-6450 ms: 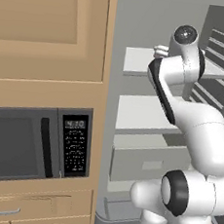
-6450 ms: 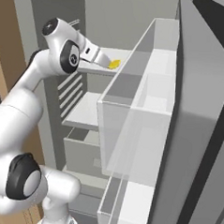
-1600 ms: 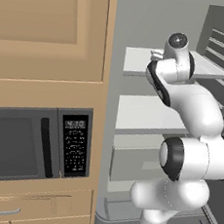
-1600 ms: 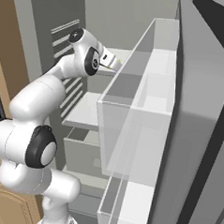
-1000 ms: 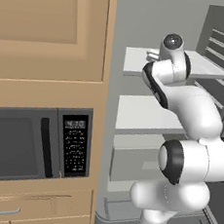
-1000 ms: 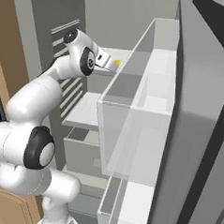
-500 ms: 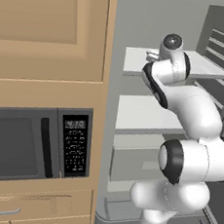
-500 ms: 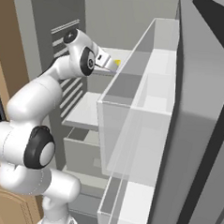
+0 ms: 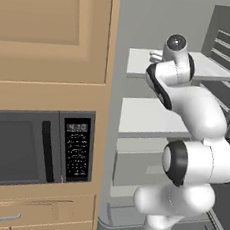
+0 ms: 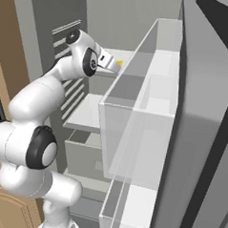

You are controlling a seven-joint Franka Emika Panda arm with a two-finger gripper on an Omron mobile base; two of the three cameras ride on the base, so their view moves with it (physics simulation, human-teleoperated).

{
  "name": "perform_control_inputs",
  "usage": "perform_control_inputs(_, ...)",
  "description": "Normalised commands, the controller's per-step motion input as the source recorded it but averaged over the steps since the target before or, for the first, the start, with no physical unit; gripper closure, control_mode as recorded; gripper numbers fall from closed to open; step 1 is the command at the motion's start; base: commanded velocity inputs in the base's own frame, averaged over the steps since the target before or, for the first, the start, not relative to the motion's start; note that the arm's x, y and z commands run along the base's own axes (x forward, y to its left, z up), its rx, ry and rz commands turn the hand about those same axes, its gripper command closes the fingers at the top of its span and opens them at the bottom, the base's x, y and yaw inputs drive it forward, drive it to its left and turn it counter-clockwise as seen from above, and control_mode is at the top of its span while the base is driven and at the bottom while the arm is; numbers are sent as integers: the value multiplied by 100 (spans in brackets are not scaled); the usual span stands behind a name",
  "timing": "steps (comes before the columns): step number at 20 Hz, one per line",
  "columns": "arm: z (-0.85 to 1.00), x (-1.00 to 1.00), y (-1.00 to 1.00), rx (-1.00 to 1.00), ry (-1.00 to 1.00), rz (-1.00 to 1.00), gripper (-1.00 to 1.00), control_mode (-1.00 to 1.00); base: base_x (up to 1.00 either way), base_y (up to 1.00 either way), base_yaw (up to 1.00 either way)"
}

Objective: There is a bowl on the dining counter. Grab a lemon wedge from the fridge and place it in the bowl. Then get the liquor bottle and glass cup from the cabinet and place them next to the bowl.

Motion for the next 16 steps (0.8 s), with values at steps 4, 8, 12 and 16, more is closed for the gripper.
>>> perform_control_inputs(4, -4, 10, 0, 0, 0, 0, -100, -100, 0, 0, 0)
perform_control_inputs(8, -10, 7, 0, 0, 0, 1, 100, -100, 0, 0, 0)
perform_control_inputs(12, -13, 1, -5, 1, 0, 3, 100, -100, 0, 0, 0)
perform_control_inputs(16, -11, 0, -7, 1, 0, 4, 100, -100, 0, 0, 0)
